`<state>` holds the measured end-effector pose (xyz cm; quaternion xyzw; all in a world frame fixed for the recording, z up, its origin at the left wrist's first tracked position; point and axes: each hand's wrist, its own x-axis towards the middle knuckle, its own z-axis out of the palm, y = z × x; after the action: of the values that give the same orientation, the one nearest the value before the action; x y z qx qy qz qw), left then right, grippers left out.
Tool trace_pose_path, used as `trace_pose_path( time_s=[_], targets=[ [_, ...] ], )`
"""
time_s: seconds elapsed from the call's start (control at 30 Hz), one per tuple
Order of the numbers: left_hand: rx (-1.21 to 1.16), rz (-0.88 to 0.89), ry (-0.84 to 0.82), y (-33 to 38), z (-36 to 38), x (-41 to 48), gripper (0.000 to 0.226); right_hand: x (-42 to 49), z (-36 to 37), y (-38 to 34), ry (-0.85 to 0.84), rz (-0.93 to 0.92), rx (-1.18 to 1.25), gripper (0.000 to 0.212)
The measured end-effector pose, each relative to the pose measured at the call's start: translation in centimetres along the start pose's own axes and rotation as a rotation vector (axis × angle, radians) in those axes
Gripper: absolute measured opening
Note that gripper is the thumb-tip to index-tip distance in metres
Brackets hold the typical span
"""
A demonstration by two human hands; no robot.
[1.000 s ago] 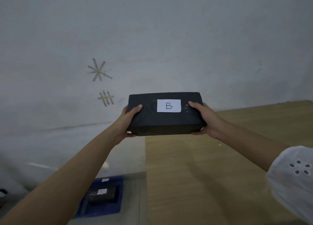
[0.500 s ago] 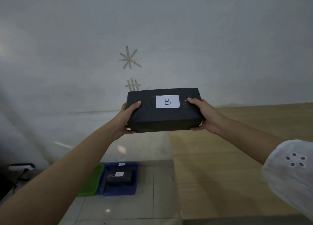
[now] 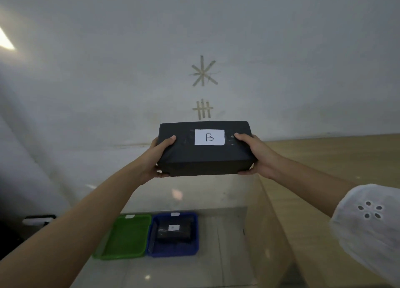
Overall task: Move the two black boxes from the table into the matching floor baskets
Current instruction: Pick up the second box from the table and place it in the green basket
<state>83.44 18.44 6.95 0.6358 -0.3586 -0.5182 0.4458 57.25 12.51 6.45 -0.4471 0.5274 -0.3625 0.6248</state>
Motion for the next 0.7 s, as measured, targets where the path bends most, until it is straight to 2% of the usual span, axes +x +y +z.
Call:
trace_pose_path(
  time_s=[0.37, 0.7],
  targets=[
    [0.065, -0.075, -0.011, -3.4, -23.7, -0.1, 0.063, -0.5, 23.9, 5.4, 0.014, 0.112, 0.114, 0.045],
    [-0.046, -0.200, 0.028, -7.3, -33.9, 6.1, 0.053, 5.9, 34.6, 7.8, 0.004, 0.166, 0.071, 0.042]
  ],
)
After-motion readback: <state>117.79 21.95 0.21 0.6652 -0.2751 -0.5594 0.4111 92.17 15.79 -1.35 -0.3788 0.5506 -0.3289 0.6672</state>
